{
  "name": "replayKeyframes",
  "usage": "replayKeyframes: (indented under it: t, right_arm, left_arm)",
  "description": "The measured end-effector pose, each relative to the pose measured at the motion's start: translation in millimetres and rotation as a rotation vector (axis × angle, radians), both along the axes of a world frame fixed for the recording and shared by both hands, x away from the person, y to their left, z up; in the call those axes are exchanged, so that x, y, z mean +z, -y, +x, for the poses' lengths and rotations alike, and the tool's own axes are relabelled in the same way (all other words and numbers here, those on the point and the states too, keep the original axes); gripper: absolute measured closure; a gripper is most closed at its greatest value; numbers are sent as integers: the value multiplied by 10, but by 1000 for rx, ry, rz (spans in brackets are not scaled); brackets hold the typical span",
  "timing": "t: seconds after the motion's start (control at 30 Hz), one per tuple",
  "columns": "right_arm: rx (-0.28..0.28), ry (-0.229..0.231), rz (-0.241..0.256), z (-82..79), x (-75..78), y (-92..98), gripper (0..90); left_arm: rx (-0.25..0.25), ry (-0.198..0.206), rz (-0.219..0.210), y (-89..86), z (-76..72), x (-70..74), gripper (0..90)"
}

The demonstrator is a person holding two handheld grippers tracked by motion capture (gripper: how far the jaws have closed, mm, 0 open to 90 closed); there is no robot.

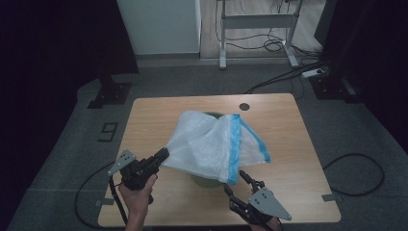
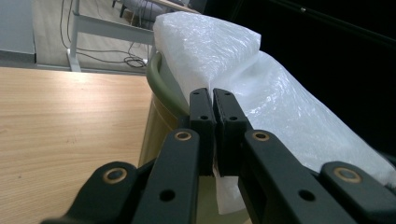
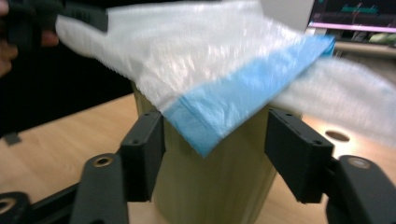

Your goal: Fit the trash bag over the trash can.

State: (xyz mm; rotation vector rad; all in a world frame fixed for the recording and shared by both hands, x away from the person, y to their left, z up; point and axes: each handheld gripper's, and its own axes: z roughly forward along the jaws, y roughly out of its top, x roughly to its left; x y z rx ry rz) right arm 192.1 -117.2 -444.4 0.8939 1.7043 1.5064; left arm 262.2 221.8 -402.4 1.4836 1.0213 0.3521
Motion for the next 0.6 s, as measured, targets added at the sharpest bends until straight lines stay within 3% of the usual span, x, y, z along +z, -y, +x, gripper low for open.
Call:
replayKeyframes:
  t: [0.03, 0.1, 0.23, 0.47, 0.6]
  right_arm:
    - [0, 0, 0, 0, 0, 0, 443]
    - [2, 22, 19, 27, 56, 34, 645]
    - [21, 31, 41, 98, 116, 98, 833]
    - [0, 49, 105, 241, 275, 228, 892]
    - [-6, 80, 103, 271, 377, 271, 893]
  left_arm:
    - [0, 0, 0, 0, 0, 0, 868]
    - [-2, 0, -1, 9, -5, -6, 868]
    - [-12, 0, 3, 28, -5, -20, 868]
    - [-65, 6, 28, 199, -17, -45, 865]
    - [-93, 12, 44, 263, -90, -77, 849]
